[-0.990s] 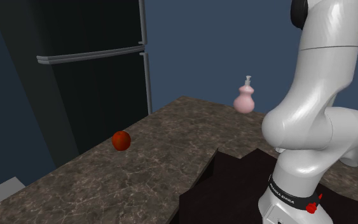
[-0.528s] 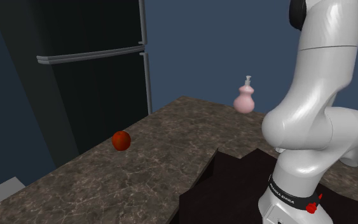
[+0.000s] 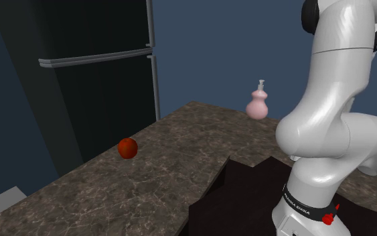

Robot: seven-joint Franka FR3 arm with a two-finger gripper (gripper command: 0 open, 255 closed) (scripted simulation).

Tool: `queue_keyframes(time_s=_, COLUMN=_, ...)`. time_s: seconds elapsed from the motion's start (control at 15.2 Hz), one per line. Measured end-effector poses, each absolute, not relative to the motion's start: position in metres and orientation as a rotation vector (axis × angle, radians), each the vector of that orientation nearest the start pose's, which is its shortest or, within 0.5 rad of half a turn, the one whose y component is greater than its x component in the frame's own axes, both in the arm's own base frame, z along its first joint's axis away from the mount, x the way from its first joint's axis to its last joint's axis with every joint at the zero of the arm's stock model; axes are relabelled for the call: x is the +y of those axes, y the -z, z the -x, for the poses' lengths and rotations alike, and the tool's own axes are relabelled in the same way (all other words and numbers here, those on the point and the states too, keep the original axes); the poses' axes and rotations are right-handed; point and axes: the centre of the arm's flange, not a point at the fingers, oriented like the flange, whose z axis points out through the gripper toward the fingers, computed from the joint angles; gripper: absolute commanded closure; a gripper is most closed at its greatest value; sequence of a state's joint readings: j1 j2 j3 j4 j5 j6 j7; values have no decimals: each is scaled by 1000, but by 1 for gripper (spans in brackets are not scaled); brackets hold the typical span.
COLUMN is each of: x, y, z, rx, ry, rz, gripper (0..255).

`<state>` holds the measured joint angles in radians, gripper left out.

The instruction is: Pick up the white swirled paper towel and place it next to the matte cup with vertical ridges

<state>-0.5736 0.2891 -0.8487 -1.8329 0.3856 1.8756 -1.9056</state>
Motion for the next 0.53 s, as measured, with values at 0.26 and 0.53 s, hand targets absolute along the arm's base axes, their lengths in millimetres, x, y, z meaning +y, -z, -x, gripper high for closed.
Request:
queue_keyframes(time_s=0.26, x=-580, y=-389, z=-145, rx=-519, ry=232, rz=2967, gripper=255)
queue_keyframes(time_s=0.53, x=-580, y=-367, z=-145, rx=-519, ry=232, rz=2967, gripper=255)
